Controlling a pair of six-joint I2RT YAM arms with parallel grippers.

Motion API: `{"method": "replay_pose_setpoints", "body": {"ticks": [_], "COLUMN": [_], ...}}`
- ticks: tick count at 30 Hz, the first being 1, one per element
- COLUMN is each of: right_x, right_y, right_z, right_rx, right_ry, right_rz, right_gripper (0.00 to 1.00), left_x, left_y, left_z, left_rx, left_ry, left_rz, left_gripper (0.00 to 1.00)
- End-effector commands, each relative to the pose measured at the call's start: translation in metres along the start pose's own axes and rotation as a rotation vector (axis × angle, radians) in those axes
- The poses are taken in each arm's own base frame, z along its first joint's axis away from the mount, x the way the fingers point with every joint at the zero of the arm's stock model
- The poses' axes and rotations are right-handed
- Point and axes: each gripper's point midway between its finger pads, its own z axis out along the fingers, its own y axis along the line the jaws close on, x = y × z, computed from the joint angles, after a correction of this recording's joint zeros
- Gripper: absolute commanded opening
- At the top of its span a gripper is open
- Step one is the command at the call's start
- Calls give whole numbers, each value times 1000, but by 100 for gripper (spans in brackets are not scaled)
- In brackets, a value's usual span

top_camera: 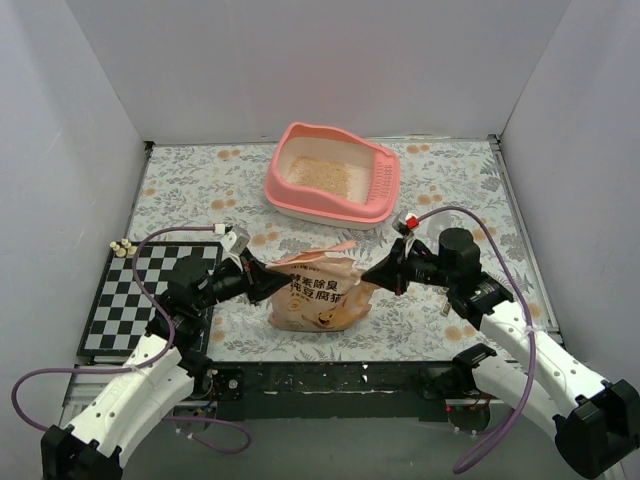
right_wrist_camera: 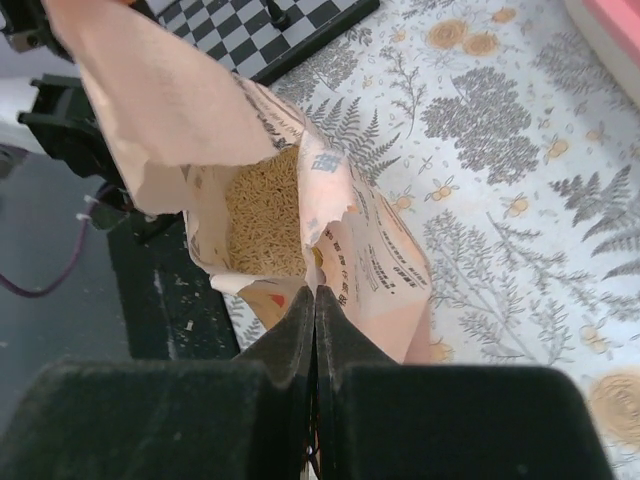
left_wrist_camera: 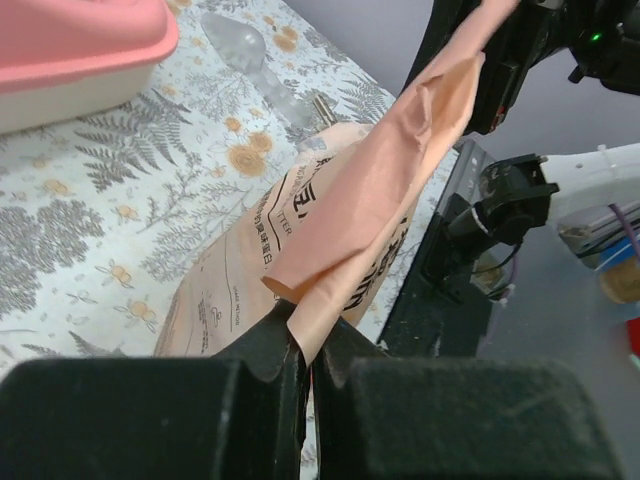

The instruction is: Fill the litter box with clean litter

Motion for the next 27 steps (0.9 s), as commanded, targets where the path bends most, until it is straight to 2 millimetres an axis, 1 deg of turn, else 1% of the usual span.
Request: {"method": "replay_pose_setpoints", "body": {"ticks": [1,2,4,6,8,10,14,19,21,23,26,27], "right_x": [-32,-30,-22,-15,-8,-5,-3,17,22,21,9,5], "right_y": [14,17,25,28,33,41,48,50,49,46,44,44], "right_z": [-1,0,2,2,2,1,-2,-5,-8,-11,-17,-19], "right_rx": [-7,-21,-64,-79,-97,-139,-168,-175,-175,-158,-184,-196], "right_ry": [-56,-40,7,43,80,104,137,211,217,196,134,123], "right_rz": [259,310,399,468,531,589,650,751,770,761,764,783], "right_gripper": [1,1,1,1,1,1,1,1,1,1,1,1], "left_x": [-38,-29,-19,-14,-17,-20,-21,-10,-10,-14,-21,-22], "left_y": [-24,-22,-23,-27,-33,-36,-41,-43,-48,-51,-53,-53], "left_z": [-10,-10,-12,-16,-23,-28,-37,-48,-53,-58,-63,-61], "left_rx": [-13,-35,-56,-60,-60,-82,-128,-204,-206,-219,-233,-227], "left_ry": [-80,-43,-4,6,-16,-25,8,92,106,99,94,99], "left_rz": [-198,-269,-374,-447,-501,-548,-582,-629,-630,-615,-586,-585], "left_gripper": [0,0,0,0,0,0,0,0,0,0,0,0]}}
